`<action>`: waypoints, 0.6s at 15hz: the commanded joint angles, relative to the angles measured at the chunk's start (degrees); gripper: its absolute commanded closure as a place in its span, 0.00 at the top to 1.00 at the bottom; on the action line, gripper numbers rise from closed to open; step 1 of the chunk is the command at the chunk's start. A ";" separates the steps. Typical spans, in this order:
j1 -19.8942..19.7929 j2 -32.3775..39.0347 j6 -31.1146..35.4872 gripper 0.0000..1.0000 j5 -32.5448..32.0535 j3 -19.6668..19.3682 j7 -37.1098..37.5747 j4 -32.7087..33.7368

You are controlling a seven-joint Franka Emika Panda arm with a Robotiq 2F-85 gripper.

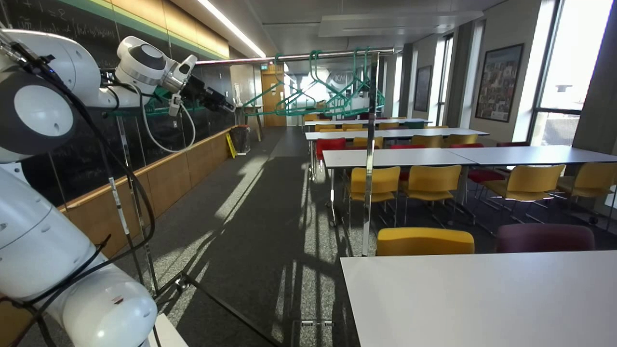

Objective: Put the coat hanger on the table

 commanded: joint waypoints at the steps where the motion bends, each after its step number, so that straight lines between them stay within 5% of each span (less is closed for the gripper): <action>1: 0.61 0.37 -0.41 1.00 -0.36 -0.30 0.19 0.36; 9: -1.87 4.36 5.36 1.00 -13.30 -1.00 4.38 5.14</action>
